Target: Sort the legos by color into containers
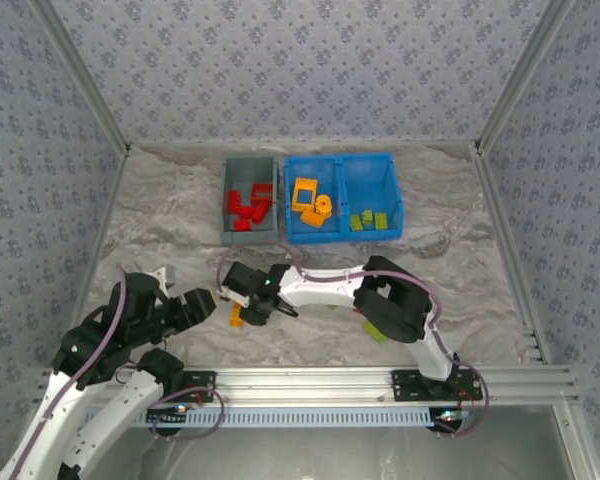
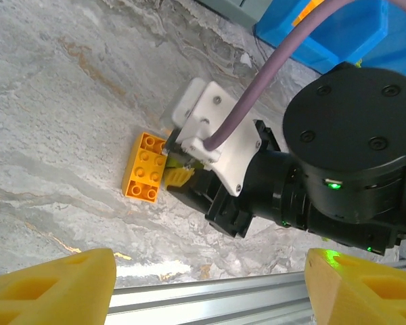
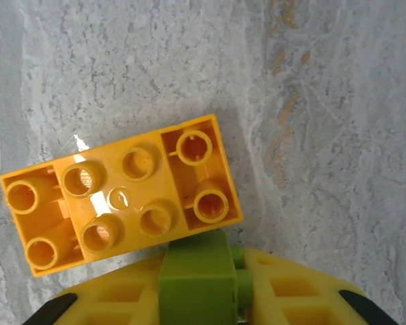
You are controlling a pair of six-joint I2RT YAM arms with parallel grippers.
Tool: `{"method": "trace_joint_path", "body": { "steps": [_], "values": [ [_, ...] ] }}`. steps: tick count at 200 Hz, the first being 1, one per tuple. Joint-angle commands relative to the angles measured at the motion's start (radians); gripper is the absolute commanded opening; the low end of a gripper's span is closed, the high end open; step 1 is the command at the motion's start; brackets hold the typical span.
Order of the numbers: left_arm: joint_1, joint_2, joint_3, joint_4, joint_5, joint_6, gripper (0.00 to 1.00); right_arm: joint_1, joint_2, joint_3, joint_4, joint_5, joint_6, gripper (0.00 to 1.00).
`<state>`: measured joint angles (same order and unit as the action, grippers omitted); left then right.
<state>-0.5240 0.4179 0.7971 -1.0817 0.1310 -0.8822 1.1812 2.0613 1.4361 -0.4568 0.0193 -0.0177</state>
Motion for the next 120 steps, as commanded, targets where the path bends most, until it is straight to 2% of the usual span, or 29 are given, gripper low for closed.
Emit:
{"method": "trace_joint_path", "body": {
  "steps": [1,35,58,71,87,97,100,106,120],
  "values": [
    [-0.003,-0.007,-0.008,0.036,0.059,-0.005,0.74,-0.002,-0.090,-0.049,-0.001,0.014,0.037,0.26],
    [-0.004,0.022,-0.064,0.201,0.169,-0.011,0.74,-0.040,-0.369,-0.202,0.031,0.129,0.133,0.23],
    [-0.033,0.104,-0.103,0.391,0.199,-0.049,0.74,-0.151,-0.580,-0.351,0.029,0.174,0.222,0.23],
    [-0.090,0.182,-0.097,0.489,0.159,-0.052,0.74,-0.238,-0.675,-0.409,0.013,0.186,0.263,0.23],
    [-0.207,0.312,-0.052,0.561,0.063,-0.031,0.74,-0.372,-0.751,-0.444,-0.025,0.211,0.308,0.25],
    [-0.299,0.404,-0.006,0.591,-0.014,-0.008,0.74,-0.437,-0.763,-0.443,-0.042,0.214,0.326,0.25],
    [-0.324,0.432,0.008,0.598,-0.040,-0.002,0.74,-0.494,-0.765,-0.436,-0.051,0.211,0.334,0.25],
    [-0.376,0.484,0.039,0.608,-0.089,0.009,0.74,-0.541,-0.761,-0.427,-0.061,0.212,0.344,0.25],
    [-0.465,0.605,0.108,0.628,-0.174,0.034,0.73,-0.652,-0.722,-0.391,-0.061,0.199,0.365,0.27]
  ]
}}
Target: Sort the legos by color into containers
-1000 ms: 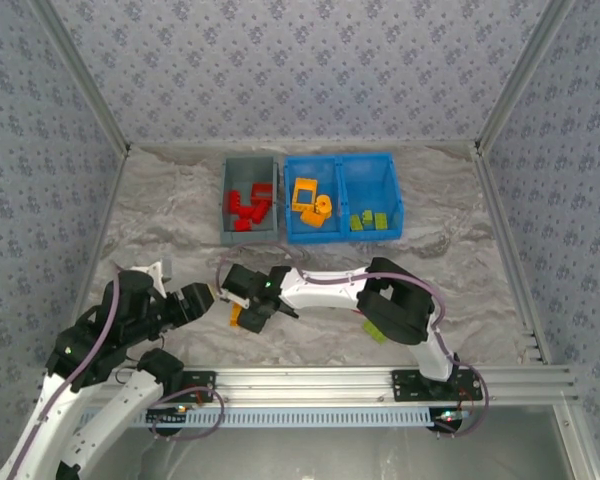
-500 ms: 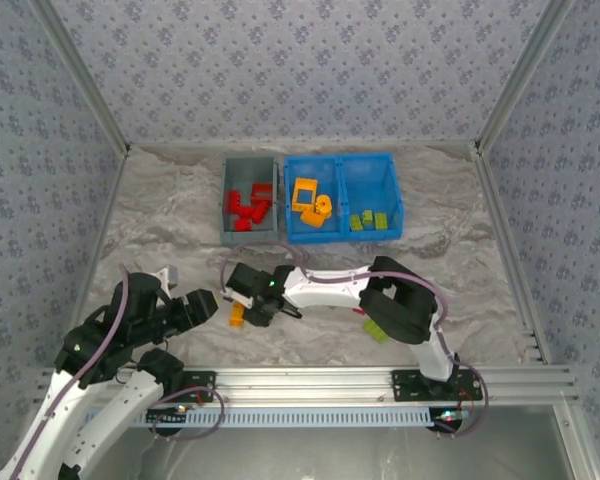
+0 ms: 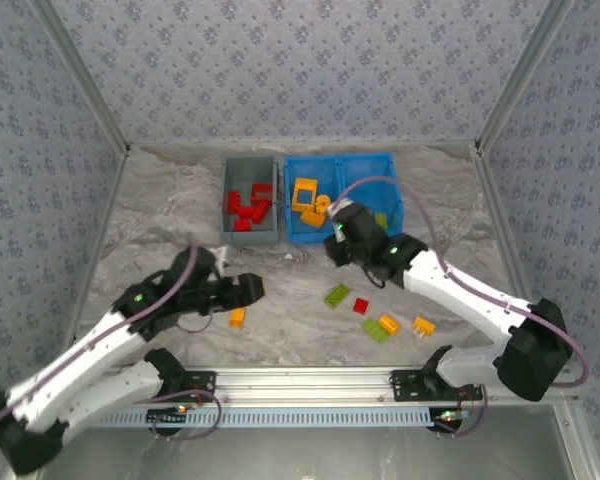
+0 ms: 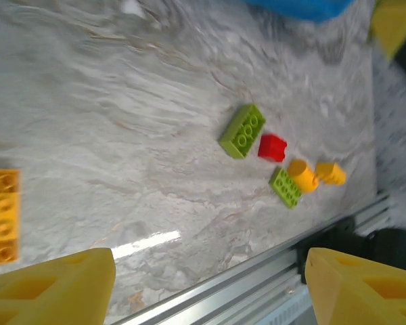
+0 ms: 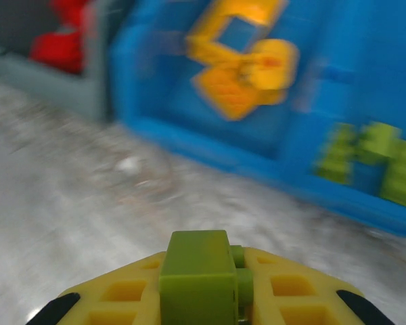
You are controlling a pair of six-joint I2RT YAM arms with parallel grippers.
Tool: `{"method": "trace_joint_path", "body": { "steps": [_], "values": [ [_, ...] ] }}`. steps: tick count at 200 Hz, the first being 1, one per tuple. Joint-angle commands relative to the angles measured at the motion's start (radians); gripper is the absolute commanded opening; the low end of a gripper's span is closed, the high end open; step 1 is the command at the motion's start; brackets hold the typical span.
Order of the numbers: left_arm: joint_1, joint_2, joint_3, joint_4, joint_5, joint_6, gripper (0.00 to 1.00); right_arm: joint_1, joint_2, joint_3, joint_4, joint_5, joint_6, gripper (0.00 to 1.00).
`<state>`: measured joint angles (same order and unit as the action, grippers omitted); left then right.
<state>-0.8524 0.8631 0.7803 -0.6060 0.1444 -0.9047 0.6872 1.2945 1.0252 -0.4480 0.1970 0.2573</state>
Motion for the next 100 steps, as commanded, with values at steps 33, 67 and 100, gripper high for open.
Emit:
{"method": "trace_joint_path", "body": {
  "steps": [33,67,100],
  "values": [
    [-0.253,0.346,0.239,0.164,-0.353,0.082,0.73,-0.303,0.279,0.226,-0.085,0.006,0.115,0.27],
    [-0.328,0.463,0.330,0.151,-0.453,0.102,0.73,-0.364,0.526,0.450,-0.116,-0.003,0.103,0.26],
    [-0.406,0.550,0.431,0.153,-0.568,0.141,0.74,-0.389,0.711,0.622,-0.193,-0.010,0.116,0.26]
  ]
}}
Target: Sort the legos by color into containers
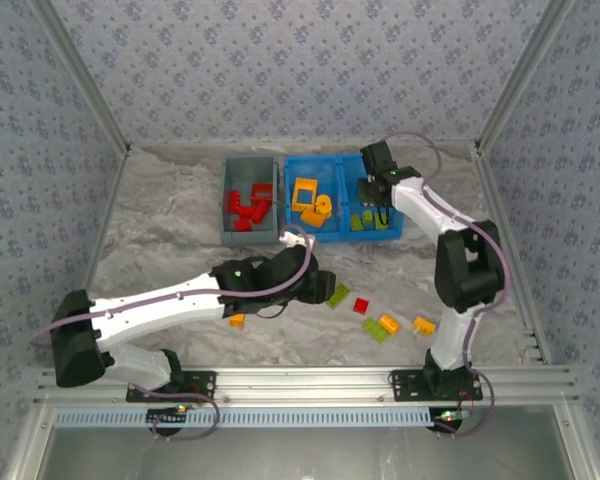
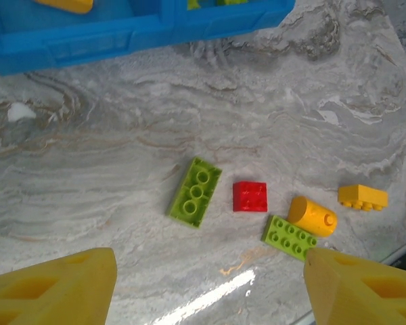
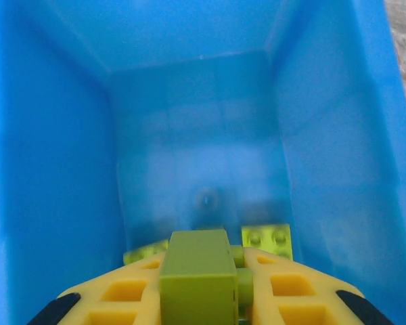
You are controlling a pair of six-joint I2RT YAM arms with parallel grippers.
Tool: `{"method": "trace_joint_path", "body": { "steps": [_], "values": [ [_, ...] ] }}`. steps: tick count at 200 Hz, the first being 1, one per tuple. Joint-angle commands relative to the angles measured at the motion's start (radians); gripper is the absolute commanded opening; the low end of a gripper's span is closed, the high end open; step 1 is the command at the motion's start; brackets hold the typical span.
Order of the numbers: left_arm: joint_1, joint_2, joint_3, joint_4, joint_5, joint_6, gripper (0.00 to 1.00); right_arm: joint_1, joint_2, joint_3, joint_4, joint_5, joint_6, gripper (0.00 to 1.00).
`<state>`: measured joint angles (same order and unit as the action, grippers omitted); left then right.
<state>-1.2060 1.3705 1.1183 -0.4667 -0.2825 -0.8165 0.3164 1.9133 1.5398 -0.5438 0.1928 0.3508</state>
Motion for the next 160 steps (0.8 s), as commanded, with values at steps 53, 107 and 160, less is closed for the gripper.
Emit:
{"method": "trace_joint_path", "body": {
  "steps": [53,107,160],
  "values": [
    [-0.126,0.108,0.192,-0.025,-0.239,0.102,0.74,-0.029,0.215,0.221,-0.147,-0.019,0.032,0.36],
    [-0.122,0.034,0.131,-0.189,-0.289,-0.035,0.77,-0.014,0.165,0.212,-0.141,-0.018,0.000,0.49],
    [-0.114,-0.090,0.003,-0.205,-0.247,-0.075,0.77,0.061,-0.164,0.006,-0.035,0.075,-0.020,0.48]
  ]
}}
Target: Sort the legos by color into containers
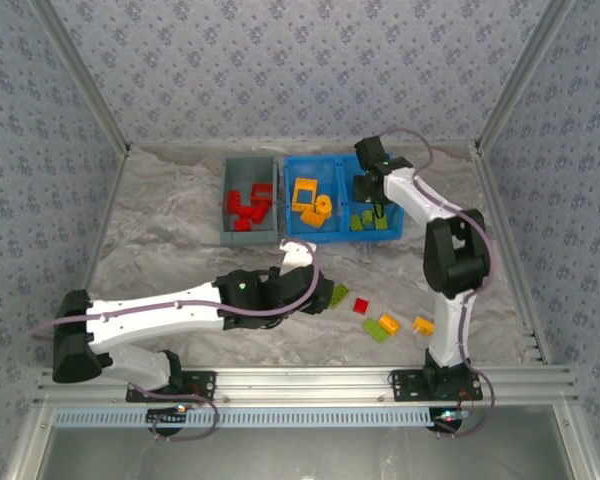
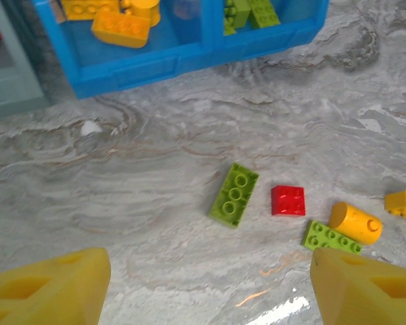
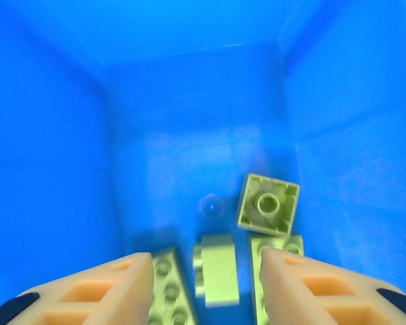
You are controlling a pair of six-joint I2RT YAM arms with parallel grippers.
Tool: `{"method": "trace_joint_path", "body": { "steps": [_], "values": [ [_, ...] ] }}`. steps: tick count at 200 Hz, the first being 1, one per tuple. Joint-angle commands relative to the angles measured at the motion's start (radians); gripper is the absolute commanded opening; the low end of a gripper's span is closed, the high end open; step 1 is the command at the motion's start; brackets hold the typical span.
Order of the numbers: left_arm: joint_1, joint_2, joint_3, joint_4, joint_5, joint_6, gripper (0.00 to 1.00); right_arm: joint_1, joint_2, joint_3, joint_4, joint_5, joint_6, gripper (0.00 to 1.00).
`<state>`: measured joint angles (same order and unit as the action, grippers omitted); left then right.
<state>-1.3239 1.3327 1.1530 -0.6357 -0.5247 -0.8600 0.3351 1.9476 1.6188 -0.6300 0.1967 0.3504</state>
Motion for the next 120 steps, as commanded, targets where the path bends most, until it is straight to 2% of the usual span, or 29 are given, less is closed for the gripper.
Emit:
{"method": "trace_joint_path", "body": {
  "steps": [1,28,43,74,120],
  "values": [
    [0.004,-0.053,-0.034,-0.035,-0.003,-0.029,0.77,0.042,-0.198,-0.073,0.051,0.071,-0.020,0.48],
    [0.019,-0.040,-0.052,0.027,0.076,0.044,0.76,0.080,-0.377,-0.211,0.048,0.106,0.006,0.47],
    [0.060,-0.014,-0.050,0.070,0.188,0.120,0.76,0.106,-0.491,-0.289,0.033,0.117,0.027,0.47],
    [0.139,0.062,-0.009,0.078,0.367,0.228,0.74,0.180,-0.730,-0.395,-0.131,0.122,0.105,0.48],
    [0.159,0.179,0.071,0.063,0.423,0.295,0.71,0.226,-0.996,-0.472,-0.329,0.064,0.205,0.54]
  ]
}}
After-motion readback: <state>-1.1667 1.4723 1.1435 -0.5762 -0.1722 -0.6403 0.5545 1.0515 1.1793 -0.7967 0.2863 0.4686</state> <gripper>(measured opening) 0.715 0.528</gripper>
